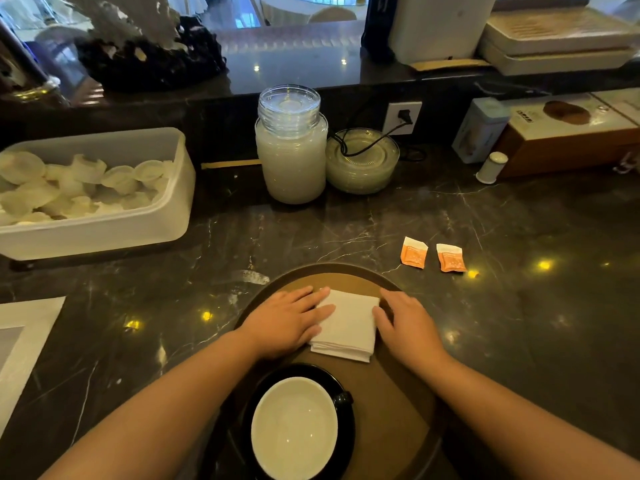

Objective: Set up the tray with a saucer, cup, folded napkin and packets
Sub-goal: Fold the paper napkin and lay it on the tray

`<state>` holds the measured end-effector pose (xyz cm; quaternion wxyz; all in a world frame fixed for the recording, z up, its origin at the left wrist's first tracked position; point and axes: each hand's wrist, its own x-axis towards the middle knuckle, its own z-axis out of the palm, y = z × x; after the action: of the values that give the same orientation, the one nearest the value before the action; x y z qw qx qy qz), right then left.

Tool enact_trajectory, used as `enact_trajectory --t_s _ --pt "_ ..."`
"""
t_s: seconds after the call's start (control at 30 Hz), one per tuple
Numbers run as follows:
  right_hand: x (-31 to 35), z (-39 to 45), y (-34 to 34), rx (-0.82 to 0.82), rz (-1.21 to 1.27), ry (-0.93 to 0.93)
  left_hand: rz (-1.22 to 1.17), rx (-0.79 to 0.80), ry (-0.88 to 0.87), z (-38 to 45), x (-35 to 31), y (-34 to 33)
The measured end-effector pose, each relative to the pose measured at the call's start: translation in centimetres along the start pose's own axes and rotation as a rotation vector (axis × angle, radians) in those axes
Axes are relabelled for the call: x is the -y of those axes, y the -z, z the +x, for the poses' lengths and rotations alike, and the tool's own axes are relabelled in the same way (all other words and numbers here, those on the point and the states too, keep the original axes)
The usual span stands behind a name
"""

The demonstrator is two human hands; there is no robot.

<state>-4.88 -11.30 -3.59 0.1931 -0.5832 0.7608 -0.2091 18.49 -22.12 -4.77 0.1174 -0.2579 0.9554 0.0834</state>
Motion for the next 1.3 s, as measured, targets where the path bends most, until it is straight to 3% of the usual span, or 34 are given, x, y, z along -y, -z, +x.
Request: enact_trajectory --t_s 0.07,0.17,0.33,0.53,0.7,0.83,0.93,1.07,1.3 --pt "0.4 1.2 0.0 0.172 -0.071 -0.175 -0.009 -0.008 0.000 -0.1 0.1 -0.3" --pt "1.2 2.0 0.0 0.312 0.067 -0.277 -0.017 -0.019 -0.008 -0.3 0.1 -0.3" --pt "2.1 1.3 -0.5 0.260 0.279 -0.318 -0.120 -0.075 -0.002 -0.8 -0.1 0.2" --pt "2.7 0.5 3.2 0.250 0.516 -0.216 -0.762 -0.196 0.237 -0.1 -0.7 5.1" --pt "2.5 -0.4 7.8 0.370 0.705 -0.213 -0.738 -0.033 0.089 1.8 -2.5 9.5" --pt "1.5 -1.9 9.5 0.318 0.811 -0.242 -0.853 0.003 0.040 1.8 -4.5 10.3" --pt "0.2 -3.8 9.9 0.384 0.712 -0.334 -0.921 -0.003 0.071 1.2 -5.8 9.6" --pt "-1.0 -6.2 9.5 0.422 0.574 -0.349 -0.910 0.102 0.117 0.6 -7.3 8.1" --pt "-2.6 -7.8 7.0 0.436 0.173 -0.287 -0.531 0.279 0.125 1.8 -9.5 6.1"
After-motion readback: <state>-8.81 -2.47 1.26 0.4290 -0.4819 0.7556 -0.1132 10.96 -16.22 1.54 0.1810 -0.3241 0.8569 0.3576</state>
